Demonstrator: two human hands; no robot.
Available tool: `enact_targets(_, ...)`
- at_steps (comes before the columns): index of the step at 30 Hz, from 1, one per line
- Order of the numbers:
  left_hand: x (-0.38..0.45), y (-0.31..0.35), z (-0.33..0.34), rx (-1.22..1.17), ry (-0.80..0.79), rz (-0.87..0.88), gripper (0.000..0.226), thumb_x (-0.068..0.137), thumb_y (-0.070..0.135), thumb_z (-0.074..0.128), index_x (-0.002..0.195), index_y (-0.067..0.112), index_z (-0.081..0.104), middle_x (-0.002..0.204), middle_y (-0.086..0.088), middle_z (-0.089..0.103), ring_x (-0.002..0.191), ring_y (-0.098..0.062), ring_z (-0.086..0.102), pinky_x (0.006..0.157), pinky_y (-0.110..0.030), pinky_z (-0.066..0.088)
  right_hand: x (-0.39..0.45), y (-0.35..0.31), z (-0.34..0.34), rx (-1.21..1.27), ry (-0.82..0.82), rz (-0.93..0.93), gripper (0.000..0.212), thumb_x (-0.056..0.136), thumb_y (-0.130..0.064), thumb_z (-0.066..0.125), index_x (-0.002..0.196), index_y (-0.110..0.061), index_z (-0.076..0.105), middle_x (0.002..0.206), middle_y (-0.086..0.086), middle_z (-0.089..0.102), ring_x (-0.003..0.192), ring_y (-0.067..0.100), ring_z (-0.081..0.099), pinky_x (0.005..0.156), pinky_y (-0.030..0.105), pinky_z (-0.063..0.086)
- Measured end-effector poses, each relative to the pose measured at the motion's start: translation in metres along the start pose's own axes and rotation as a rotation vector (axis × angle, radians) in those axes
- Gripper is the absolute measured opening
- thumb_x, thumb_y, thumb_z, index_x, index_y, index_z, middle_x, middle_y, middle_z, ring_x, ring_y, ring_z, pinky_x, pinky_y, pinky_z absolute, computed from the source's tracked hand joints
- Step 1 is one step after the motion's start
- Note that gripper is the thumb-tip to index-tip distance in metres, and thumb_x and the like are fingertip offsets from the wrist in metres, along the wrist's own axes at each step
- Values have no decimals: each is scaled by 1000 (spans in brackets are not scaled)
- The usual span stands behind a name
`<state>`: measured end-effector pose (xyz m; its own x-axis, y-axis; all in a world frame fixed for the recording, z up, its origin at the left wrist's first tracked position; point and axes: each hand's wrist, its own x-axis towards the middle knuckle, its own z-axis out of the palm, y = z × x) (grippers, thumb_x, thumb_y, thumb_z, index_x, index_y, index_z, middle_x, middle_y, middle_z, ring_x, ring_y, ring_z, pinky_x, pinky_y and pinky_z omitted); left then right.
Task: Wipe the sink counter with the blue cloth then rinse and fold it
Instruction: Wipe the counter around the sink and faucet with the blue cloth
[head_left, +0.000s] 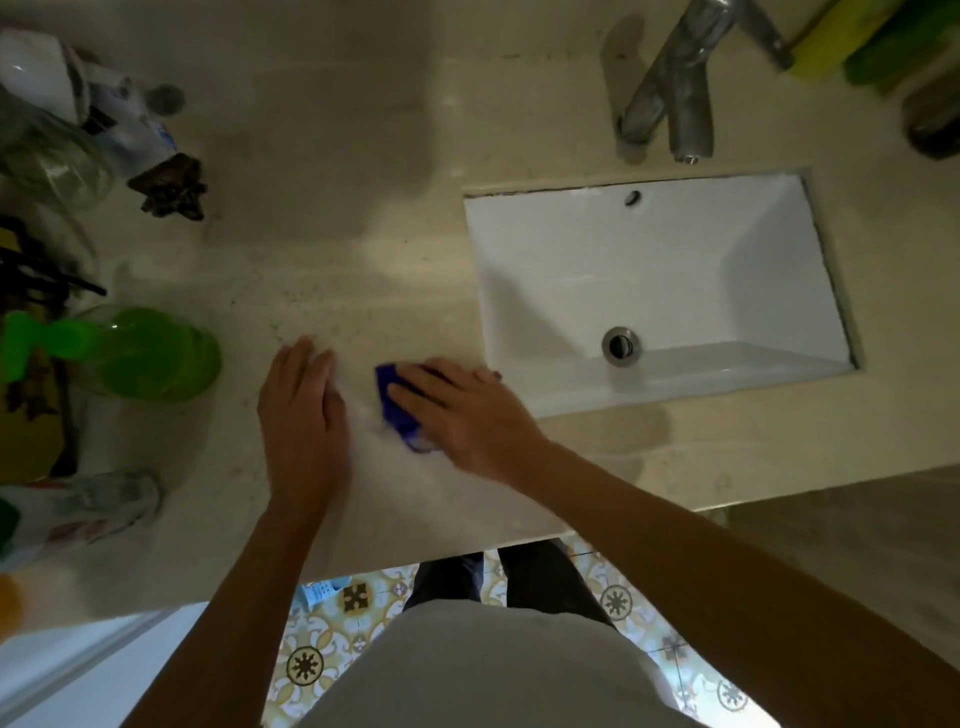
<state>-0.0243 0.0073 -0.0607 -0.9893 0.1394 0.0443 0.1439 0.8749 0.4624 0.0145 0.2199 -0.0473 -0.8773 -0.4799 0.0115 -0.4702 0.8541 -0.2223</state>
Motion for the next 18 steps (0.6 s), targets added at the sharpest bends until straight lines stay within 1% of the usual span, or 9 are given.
enact_targets(2, -1, 6, -3, -11, 12, -23, 39, 97, 9, 46, 136, 5, 54, 151, -15, 43, 143, -31, 33, 118, -41, 25, 12, 20, -7, -32, 67, 172, 47, 95, -32, 53, 139, -15, 56, 147, 7, 53, 126, 30, 51, 76, 43, 46)
enact_targets(3, -1, 8, -4, -20, 18, -44, 39, 98, 9, 46, 137, 6, 53, 151, -13, 43, 144, -29, 32, 118, -40, 23, 19, 20, -8, -37, 89, 267, 47, 97, -32, 49, 139, -14, 54, 148, 8, 51, 127, 30, 50, 76, 44, 47)
enact_targets(6, -1, 7, -5, -68, 28, -47, 36, 97, 5, 48, 132, 3, 57, 148, -16, 46, 141, -31, 35, 117, -36, 22, 33, -25, 6, -4, 135, 460, 52, 95, -27, 49, 145, -12, 45, 153, 14, 43, 138, 35, 40, 92, 49, 44)
enact_targets(8, 1, 1, -5, -116, 13, -47, 34, 95, 0, 49, 127, -2, 60, 144, -22, 50, 138, -36, 40, 116, -40, 26, 34, -75, 23, 30, 171, 483, 55, 94, -32, 48, 147, -16, 43, 155, 11, 41, 143, 34, 36, 99, 45, 39)
enact_targets(11, 1, -5, -8, -136, -5, -43, 32, 96, 1, 46, 124, -5, 60, 143, -23, 50, 137, -37, 41, 114, -44, 30, 18, -123, 44, 120, 238, 407, 41, 98, -33, 48, 137, -24, 57, 149, 2, 52, 136, 28, 49, 93, 41, 42)
enact_targets(13, -1, -7, -10, -141, -8, -10, 32, 96, 0, 47, 126, -3, 59, 144, -21, 49, 139, -36, 39, 115, -41, 28, -10, -113, 44, 88, 265, 339, 33, 101, -35, 48, 129, -27, 64, 142, -1, 59, 131, 25, 55, 94, 41, 46)
enact_targets(15, -2, -6, -11, -137, -9, 14, 36, 95, 1, 48, 129, -1, 58, 145, -20, 48, 140, -35, 38, 116, -40, 26, -43, -78, 40, -24, 258, 318, 32, 100, -33, 52, 129, -26, 65, 140, 1, 60, 129, 28, 57, 99, 44, 46)
enact_targets(16, -3, -4, -11, -126, -8, 18, 37, 94, 2, 48, 130, -1, 58, 146, -20, 48, 140, -35, 37, 117, -41, 26, -56, -58, 35, -79, 262, 354, 33, 99, -30, 54, 130, -24, 64, 141, 4, 60, 129, 30, 57, 102, 46, 46)
enact_targets(18, -5, -1, -9, -84, -8, 13, 39, 93, 3, 48, 132, 0, 56, 148, -19, 46, 142, -35, 34, 118, -45, 27, -65, -26, 27, -154, 278, 524, 39, 95, -23, 60, 133, -17, 63, 141, 9, 60, 130, 34, 56, 102, 50, 47)
